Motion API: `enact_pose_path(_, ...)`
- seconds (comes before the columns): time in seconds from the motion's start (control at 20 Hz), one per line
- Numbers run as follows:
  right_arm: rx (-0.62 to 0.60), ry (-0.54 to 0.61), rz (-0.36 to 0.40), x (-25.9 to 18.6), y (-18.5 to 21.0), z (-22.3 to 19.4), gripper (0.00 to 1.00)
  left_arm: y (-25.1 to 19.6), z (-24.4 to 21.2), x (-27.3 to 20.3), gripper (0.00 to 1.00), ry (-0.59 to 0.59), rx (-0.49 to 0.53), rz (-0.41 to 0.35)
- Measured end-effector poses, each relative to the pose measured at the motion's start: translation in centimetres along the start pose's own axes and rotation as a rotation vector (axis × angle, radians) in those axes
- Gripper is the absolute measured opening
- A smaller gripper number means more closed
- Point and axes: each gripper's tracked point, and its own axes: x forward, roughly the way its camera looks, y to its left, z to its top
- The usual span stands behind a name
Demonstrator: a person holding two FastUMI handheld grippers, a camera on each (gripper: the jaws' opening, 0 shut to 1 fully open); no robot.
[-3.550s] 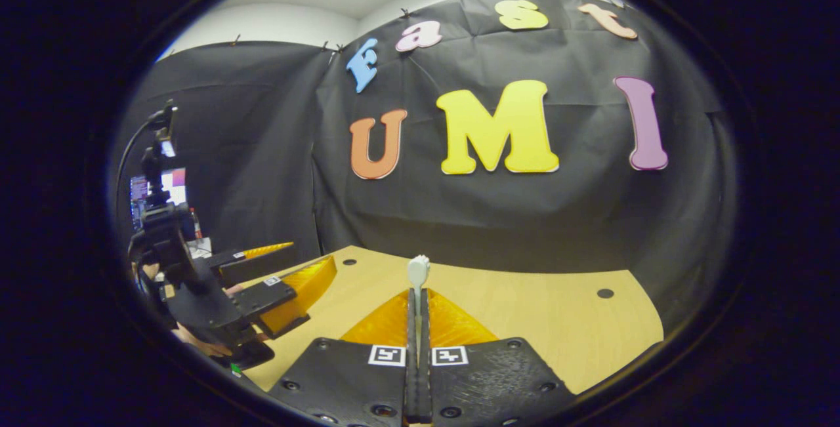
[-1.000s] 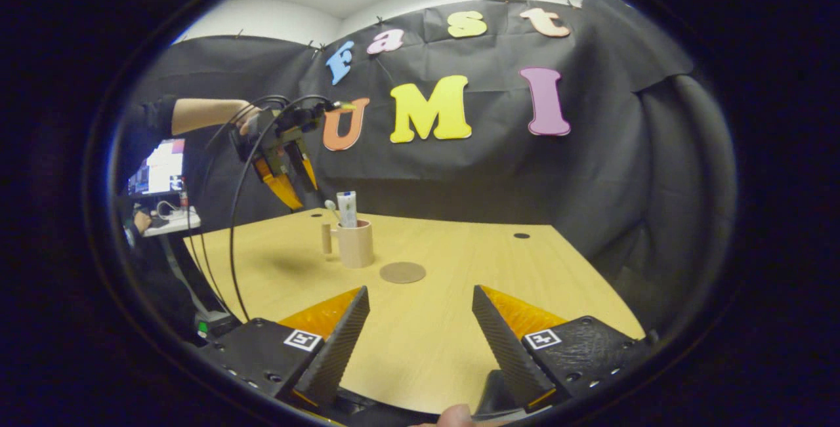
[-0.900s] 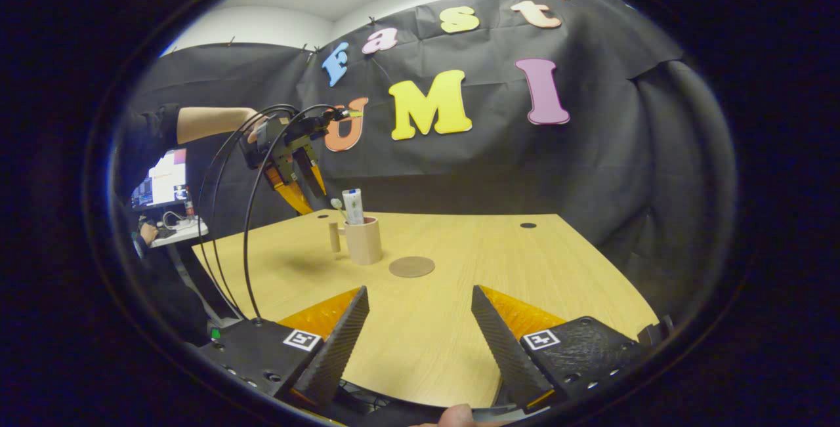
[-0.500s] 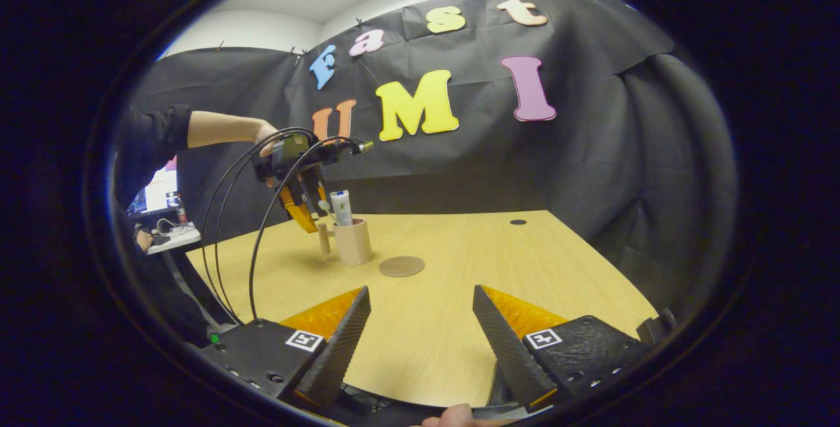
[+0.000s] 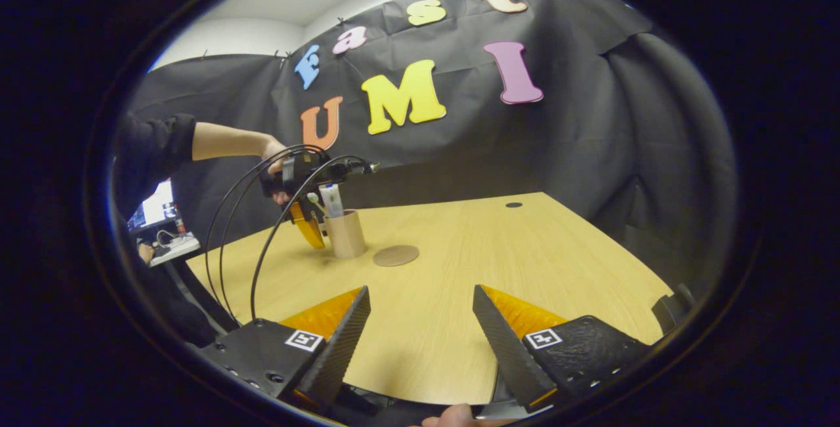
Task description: Put the toothbrush and toothpaste on the desktop into the cup, then pick up the cup and place it on the coaster on the desktop.
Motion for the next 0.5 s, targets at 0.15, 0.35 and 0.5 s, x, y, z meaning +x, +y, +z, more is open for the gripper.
enact_pose_path(0.15, 0.012, -0.006, -0.003, -0.3, -0.2, 0.1, 0.95, -0.7, 2.7, 0.0, 0.28, 0.006, -0.036, -0.009)
enact_pose_path(0.35, 0.013, -0.015, 0.003, -0.5, 0.0, 0.2, 0.95, -2.5, 7.2, -0.5, 0.22, -0.015, -0.155, -0.022)
enact_pose_path(0.5, 0.022, -0.018, 0.001, -0.5, 0.2, 0.1, 0.96, -4.7, 11.0, -1.1, 0.19, 0.003, -0.252, -0.042)
